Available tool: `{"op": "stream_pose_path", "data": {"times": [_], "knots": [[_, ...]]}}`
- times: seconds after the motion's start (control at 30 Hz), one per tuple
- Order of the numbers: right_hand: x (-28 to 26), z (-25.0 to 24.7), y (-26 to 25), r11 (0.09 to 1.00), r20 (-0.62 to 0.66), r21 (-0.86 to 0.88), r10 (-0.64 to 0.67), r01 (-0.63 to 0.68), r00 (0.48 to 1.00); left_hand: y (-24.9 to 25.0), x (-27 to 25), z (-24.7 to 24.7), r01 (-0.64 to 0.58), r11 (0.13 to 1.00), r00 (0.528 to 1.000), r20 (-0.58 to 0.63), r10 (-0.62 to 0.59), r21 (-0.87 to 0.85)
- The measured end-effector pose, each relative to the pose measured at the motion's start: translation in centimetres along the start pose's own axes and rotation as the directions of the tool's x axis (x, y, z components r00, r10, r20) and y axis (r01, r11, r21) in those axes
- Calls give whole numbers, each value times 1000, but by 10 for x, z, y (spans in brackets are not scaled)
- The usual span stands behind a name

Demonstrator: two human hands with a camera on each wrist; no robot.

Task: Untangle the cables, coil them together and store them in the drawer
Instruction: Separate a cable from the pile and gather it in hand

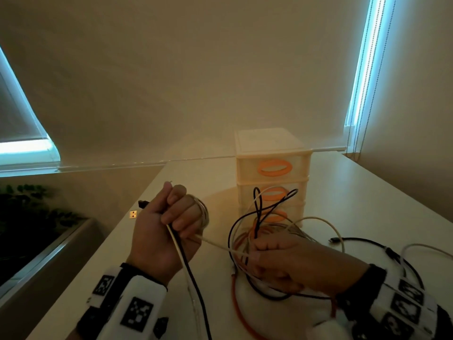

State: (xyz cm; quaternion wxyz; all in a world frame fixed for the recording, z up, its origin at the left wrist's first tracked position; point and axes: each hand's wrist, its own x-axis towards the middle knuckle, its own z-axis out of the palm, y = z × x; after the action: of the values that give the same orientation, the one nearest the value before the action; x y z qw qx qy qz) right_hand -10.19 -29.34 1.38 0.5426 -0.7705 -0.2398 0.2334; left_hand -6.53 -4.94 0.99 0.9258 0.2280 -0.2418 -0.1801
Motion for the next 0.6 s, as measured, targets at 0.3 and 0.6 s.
{"op": "stream_pose_path", "data": {"times": [0.3,0.6], "knots": [[1,-21,5,929,-394,-345,-16,-132,919,0,-1,14,136,988,984,104,-143,74],[3,-17,6,884,-601,-467,-307,-13,738,-42,-8,22,365,733,890,18,-457,574]]}}
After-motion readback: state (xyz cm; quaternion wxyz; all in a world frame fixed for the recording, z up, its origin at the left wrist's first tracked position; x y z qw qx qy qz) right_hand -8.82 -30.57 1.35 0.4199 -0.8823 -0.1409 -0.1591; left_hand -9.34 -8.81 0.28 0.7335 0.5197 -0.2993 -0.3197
